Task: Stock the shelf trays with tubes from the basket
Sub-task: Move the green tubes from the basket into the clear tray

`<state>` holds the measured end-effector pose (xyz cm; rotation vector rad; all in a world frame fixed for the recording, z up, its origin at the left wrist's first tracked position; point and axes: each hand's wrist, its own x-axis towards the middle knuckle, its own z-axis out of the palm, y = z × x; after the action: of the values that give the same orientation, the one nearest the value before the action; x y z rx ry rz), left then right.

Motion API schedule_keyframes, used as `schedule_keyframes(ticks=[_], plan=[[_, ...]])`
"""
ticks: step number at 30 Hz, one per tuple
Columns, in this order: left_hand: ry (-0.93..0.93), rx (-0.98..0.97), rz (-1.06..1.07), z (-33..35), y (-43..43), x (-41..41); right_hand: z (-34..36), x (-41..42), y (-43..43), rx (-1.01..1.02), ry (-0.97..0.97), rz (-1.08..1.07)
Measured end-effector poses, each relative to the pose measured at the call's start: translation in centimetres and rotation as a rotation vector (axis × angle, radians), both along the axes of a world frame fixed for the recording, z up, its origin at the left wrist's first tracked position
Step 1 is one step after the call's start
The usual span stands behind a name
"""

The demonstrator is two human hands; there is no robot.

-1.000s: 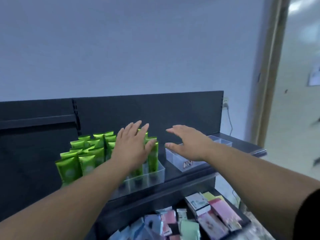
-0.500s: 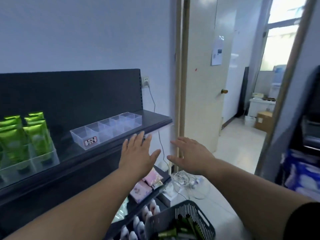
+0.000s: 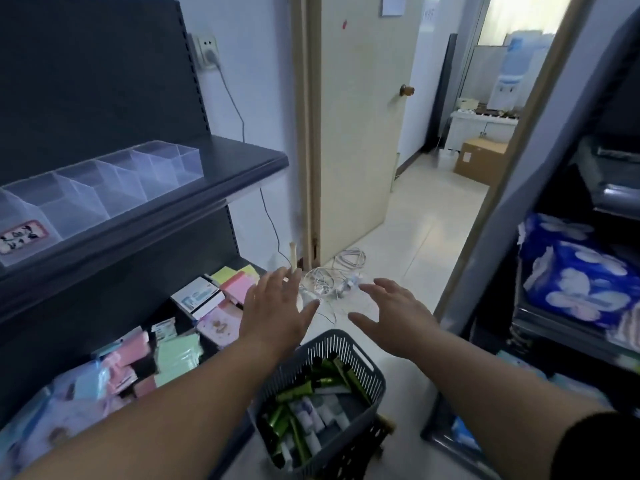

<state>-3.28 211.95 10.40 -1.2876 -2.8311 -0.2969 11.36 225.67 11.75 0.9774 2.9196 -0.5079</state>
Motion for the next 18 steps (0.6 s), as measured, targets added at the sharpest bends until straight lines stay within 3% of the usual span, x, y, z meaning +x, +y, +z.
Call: schedule_keyframes(ticks=[10,18], plan=[[-0.268,-0.148,0.067,-12.7,1.1,-8.3,-12.5,-7.0,2.6,-0.2,-0.183,-0.086],[-0.446,-0.324,0.178,-25.1,-0.1,-9.1,-25.8,-8.4,4.2,-0.38,-0.325,-0.072]])
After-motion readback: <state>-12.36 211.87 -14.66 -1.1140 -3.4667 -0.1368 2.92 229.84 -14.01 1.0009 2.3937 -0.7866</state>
